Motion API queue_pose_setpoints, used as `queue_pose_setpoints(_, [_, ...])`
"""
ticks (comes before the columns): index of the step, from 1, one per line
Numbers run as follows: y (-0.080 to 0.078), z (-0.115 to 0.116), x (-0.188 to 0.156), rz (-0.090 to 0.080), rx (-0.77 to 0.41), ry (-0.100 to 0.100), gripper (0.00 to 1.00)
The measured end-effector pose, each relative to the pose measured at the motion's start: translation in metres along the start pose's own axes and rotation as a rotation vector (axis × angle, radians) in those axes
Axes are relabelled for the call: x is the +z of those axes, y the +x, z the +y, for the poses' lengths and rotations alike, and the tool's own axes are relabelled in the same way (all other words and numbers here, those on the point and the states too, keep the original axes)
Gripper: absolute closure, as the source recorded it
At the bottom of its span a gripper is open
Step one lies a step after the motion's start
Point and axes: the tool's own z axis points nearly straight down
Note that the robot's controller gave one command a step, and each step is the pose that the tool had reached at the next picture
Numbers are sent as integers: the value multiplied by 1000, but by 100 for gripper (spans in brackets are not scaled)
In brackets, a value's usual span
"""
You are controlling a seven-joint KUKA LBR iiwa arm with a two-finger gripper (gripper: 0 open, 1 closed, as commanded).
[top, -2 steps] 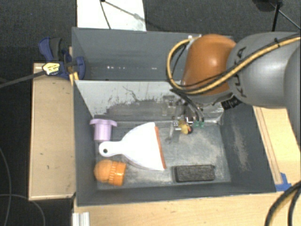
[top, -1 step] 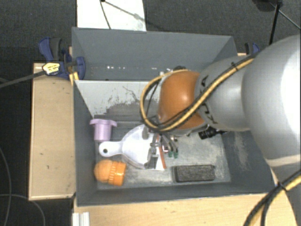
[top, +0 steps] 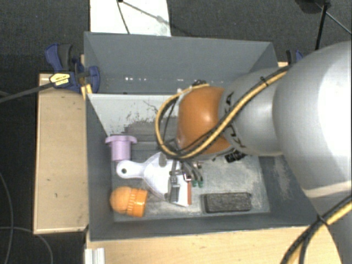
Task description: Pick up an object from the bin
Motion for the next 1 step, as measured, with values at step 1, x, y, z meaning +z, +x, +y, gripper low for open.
queue_pose_setpoints(1, [22,22,-15,-4,127,-1,0])
